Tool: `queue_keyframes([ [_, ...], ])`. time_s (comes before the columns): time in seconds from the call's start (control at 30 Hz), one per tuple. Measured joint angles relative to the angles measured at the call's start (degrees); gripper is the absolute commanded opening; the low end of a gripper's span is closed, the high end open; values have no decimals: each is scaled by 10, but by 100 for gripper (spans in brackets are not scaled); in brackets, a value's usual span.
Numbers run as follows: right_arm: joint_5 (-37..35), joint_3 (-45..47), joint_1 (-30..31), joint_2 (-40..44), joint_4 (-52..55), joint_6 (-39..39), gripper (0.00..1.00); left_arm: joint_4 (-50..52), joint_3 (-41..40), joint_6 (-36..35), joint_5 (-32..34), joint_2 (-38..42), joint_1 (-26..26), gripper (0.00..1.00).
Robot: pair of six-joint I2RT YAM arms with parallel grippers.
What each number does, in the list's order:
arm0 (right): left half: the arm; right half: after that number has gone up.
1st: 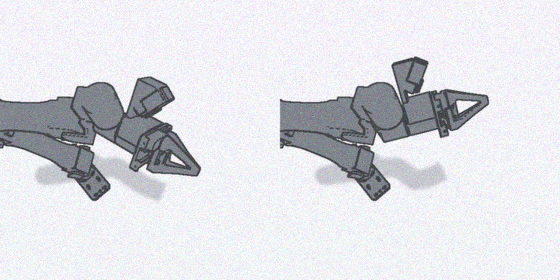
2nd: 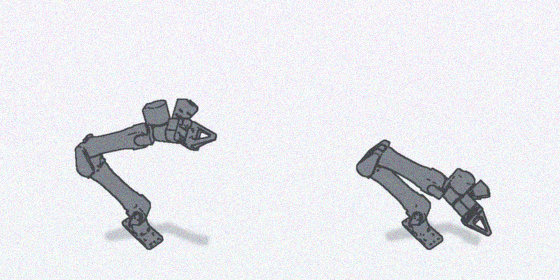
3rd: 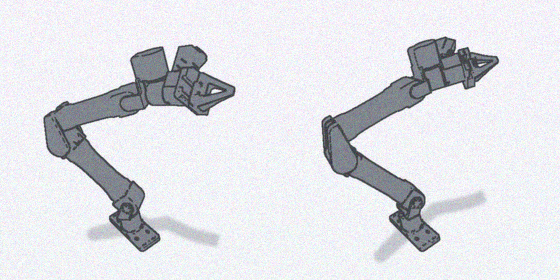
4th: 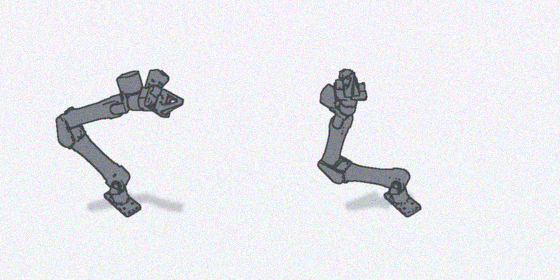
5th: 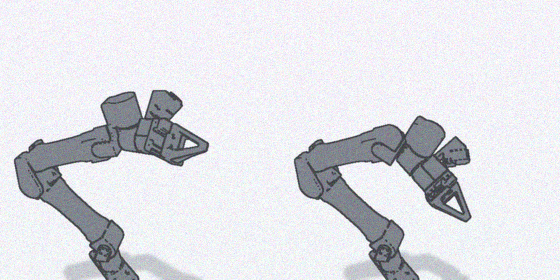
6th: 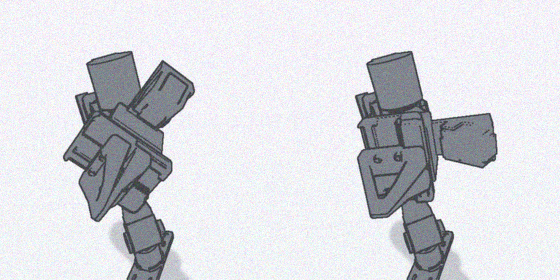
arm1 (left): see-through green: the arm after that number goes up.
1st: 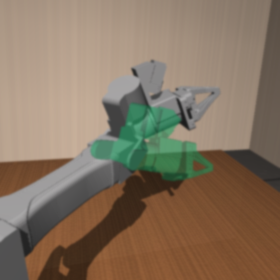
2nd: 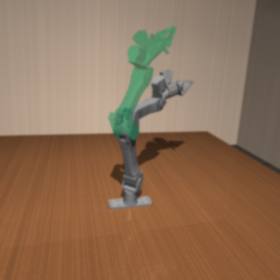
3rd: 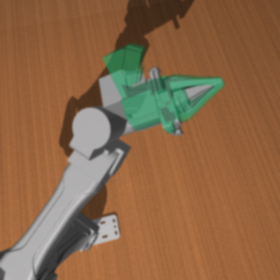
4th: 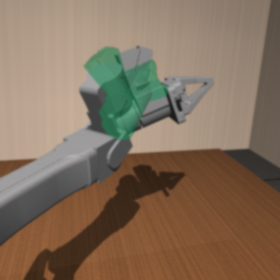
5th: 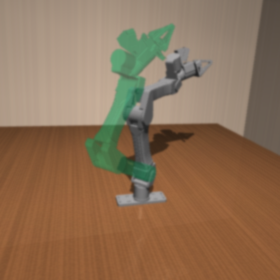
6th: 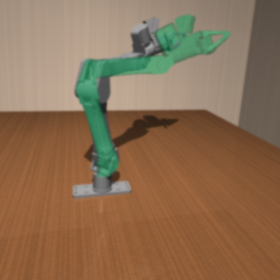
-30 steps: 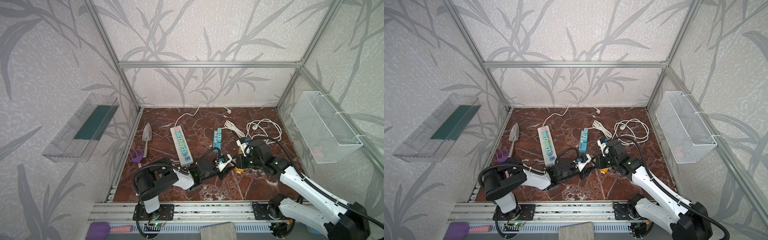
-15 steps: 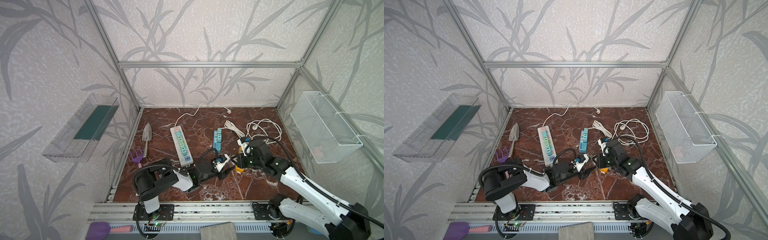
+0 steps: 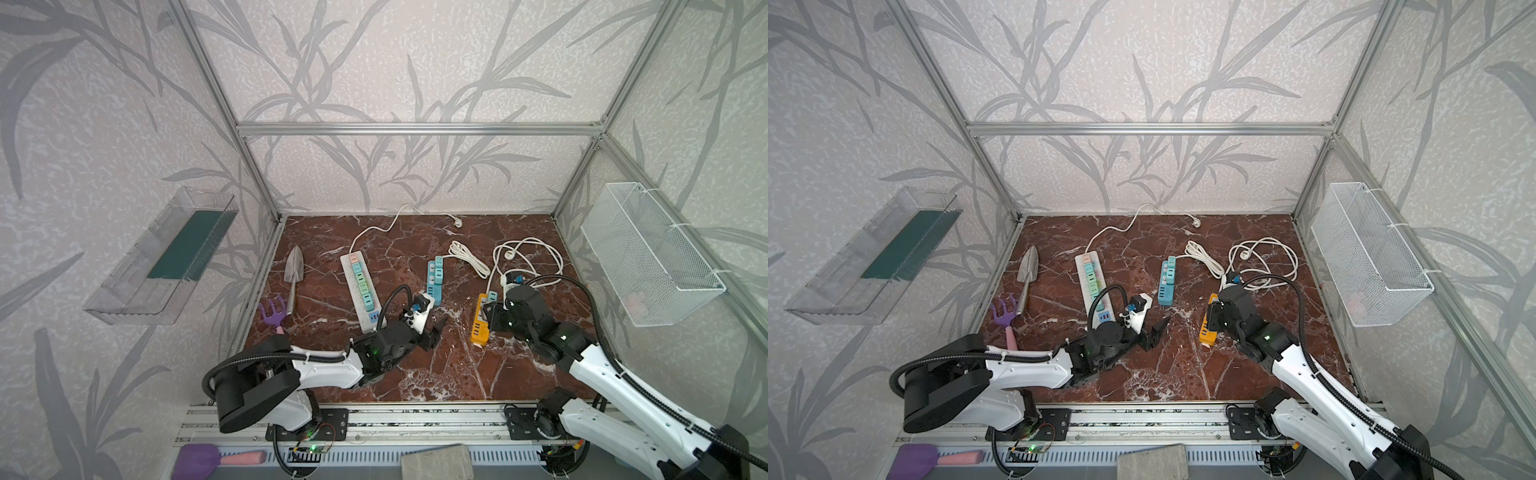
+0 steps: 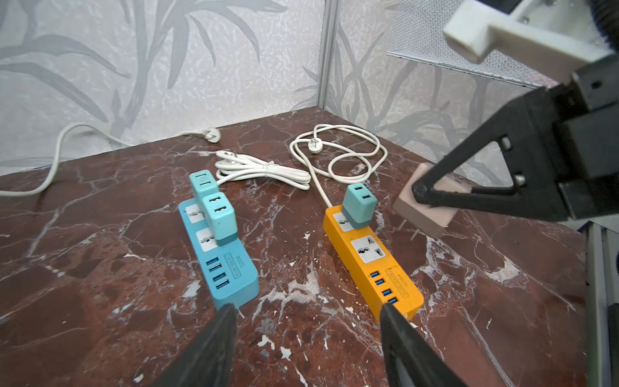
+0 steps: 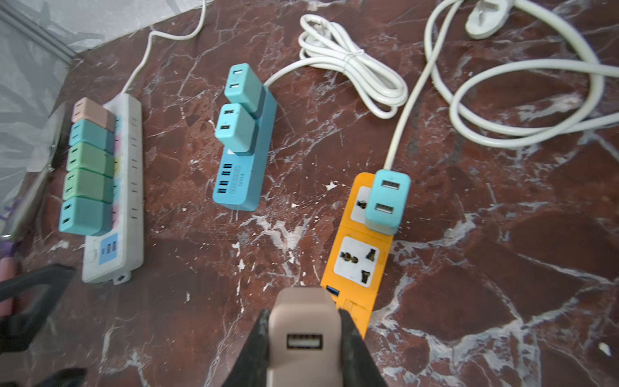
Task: Insert plugs into power strip
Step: Insert the plug into the socket.
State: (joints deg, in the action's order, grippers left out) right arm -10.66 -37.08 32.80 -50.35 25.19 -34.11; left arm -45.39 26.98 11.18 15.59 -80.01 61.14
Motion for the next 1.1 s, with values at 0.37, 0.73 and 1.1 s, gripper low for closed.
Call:
queue_keyframes([
  [0.37,-99,29,17,3,-11,-48,0,157,12,51,71,21,-3,68],
  [0.73,-115,51,20,-69,-77,-79,0,189,12,60,75,24,-11,68],
  [1.1,-131,72,21,-113,-134,-75,0,200,14,65,73,25,-17,68],
])
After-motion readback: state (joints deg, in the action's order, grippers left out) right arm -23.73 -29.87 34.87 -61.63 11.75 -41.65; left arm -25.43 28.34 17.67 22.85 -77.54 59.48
